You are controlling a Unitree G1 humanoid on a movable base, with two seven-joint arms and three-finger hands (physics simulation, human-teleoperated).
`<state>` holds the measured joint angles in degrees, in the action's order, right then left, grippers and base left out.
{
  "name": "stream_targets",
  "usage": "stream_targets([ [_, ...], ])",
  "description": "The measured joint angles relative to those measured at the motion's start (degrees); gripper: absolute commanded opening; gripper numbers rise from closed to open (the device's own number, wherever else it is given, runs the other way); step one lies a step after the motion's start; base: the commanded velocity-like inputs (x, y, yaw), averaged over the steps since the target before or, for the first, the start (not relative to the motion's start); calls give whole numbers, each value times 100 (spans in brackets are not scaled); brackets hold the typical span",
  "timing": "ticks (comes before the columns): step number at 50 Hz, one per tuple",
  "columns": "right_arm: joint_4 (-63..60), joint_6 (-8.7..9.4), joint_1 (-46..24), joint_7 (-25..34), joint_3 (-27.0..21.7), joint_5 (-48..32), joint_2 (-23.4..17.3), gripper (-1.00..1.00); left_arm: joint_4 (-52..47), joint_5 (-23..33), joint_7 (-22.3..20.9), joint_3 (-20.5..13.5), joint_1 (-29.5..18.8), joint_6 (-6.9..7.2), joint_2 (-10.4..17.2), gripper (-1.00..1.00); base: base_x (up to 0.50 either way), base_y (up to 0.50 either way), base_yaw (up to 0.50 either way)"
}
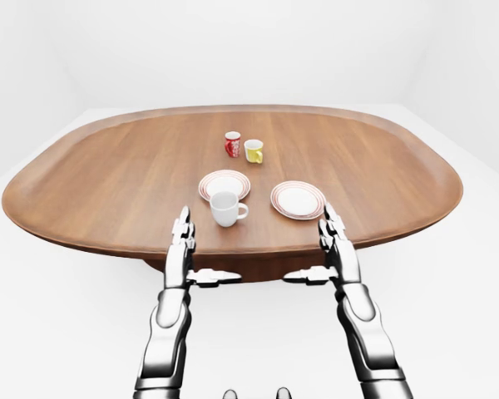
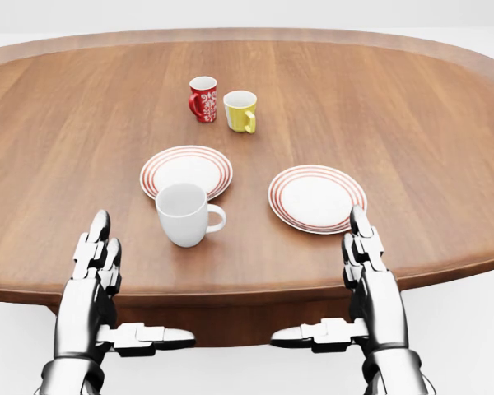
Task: Put the white mug on the left plate.
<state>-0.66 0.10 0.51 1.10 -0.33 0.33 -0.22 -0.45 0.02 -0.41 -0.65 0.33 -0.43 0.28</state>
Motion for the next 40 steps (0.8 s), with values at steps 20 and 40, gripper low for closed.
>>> stream_targets([
  [20, -1662, 490, 87, 157, -154, 298, -48, 100, -1846, -424, -5, -326, -141, 543, 117, 100, 0, 0, 0],
  [40, -4198, 490, -348, -52, -561, 1061, -205, 100, -4254, -1299, 482, -857, -841, 543, 408, 100, 0, 18, 0],
])
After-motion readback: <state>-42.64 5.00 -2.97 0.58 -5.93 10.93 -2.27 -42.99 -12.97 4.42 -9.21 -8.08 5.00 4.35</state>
